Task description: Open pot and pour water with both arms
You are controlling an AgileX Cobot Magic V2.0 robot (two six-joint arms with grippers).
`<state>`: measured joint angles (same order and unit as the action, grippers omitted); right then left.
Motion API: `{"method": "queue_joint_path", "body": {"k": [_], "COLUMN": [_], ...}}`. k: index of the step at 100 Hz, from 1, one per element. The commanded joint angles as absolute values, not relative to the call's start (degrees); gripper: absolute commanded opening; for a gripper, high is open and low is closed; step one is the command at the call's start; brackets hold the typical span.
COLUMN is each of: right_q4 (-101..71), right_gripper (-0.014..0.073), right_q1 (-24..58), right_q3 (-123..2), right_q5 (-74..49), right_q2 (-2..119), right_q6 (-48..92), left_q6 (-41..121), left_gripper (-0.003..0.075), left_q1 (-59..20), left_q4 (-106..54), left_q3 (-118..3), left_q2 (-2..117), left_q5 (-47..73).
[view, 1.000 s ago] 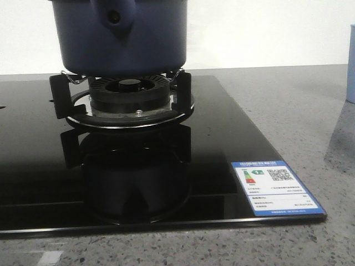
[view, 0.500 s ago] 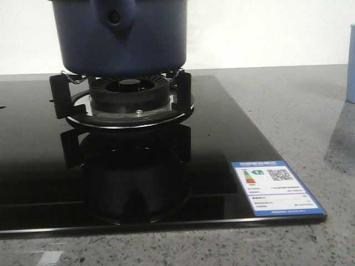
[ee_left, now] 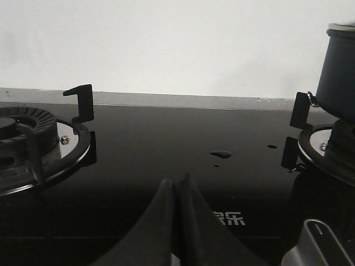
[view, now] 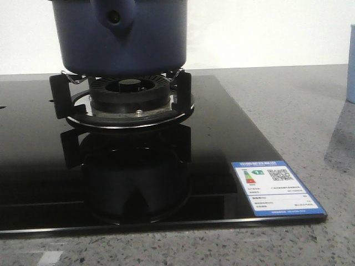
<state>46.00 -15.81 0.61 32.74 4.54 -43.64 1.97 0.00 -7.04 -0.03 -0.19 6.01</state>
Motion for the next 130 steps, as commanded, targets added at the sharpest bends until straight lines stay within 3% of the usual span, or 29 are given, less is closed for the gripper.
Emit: {"method": "queue_joint_path", "body": {"k": [1,11,33,45,56,91,130], "right_q4": [40.7,31.0,5.4,-0.4,-1.9,-1.9,-2.2], "right_gripper": [-0.0061,-0.0061,-0.0061,-0.0061,-0.0061,-0.0061,-0.0061], "right_q1": [-15.7,-14.5,-5.2,-0.5,0.1,-0.1,-0.1], "right_q3": [0.2,0.1,0.0,0.0,0.8,2.1,2.1], "right_q5": [33.1,26.7,17.2,10.8,3.1,-5.2,-5.1], "right_q2": [5.0,5.0,5.2,5.2,4.1,-1.7,-1.7], "right_q6": [-43.6,-39.7,-3.4,6.6,7.7,7.5,7.5], "left_q6": [1.5,1.5,1.5,1.5,1.5,1.5,1.5], "left_gripper": [-0.002,-0.002,-0.002,-0.002,-0.002,-0.002,-0.002], "left_q1": [0.1,0.1,0.1,0.1,0.1,0.1,0.1], "left_q4": [-7.6,-7.6,-7.6,-7.6,-7.6,-7.6,-7.6], "left_q3": [0.6,0.6,0.6,0.6,0.6,0.6,0.6], "left_q2": [-1.9,-1.9,-1.9,-1.9,-1.9,-1.9,-1.9], "left_q5": [1.9,1.9,1.9,1.9,1.9,1.9,1.9]}}
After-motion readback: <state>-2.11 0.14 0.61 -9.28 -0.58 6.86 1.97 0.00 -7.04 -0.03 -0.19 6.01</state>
